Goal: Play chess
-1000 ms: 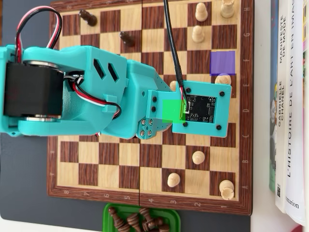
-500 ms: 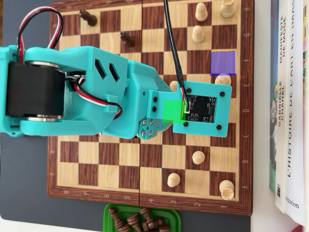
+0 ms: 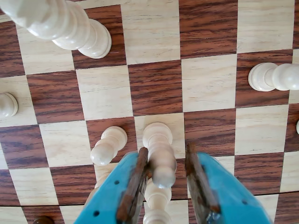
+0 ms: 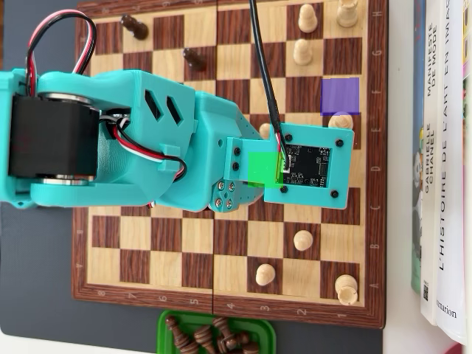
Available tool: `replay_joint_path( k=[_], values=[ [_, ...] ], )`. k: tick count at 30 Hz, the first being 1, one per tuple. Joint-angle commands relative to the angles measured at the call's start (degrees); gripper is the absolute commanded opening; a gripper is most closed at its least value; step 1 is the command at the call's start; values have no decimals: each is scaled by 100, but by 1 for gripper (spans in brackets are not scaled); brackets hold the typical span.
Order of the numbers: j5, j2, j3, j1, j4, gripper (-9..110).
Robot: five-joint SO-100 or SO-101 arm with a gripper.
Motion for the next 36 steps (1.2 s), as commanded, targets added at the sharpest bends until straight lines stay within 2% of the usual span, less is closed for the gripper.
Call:
replay_joint_path(
  k=[1,20,36],
  values=[
    [-18,70,-255,-53,-18,13],
    [-18,97,-316,-114,-44,13],
    [-26,958,-176,-141,0,13]
  ],
)
